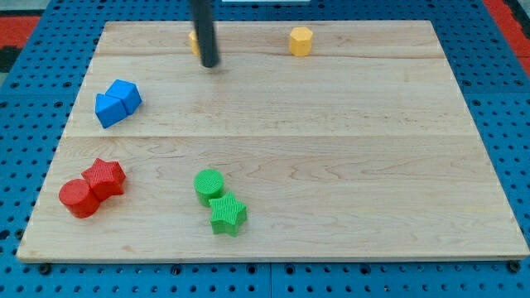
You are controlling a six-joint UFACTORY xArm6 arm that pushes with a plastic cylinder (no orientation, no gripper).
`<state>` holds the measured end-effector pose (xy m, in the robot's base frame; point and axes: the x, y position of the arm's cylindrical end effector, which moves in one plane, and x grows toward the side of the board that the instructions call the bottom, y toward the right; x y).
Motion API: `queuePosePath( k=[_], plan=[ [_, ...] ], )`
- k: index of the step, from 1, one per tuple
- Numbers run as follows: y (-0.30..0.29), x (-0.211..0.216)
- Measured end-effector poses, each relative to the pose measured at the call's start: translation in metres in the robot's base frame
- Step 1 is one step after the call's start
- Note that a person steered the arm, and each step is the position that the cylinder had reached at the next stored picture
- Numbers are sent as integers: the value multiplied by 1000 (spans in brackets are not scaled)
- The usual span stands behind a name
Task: Push yellow heart slightly right and a bit down
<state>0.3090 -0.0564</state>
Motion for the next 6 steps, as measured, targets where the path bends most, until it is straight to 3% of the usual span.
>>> queuePosePath(
  k=[1, 2, 3, 4, 5, 6],
  plan=[
    [-36, -20],
    [-110, -70],
    [-116, -91],
    [-50, -110],
    [50, -52],
    [81, 10]
  ],
)
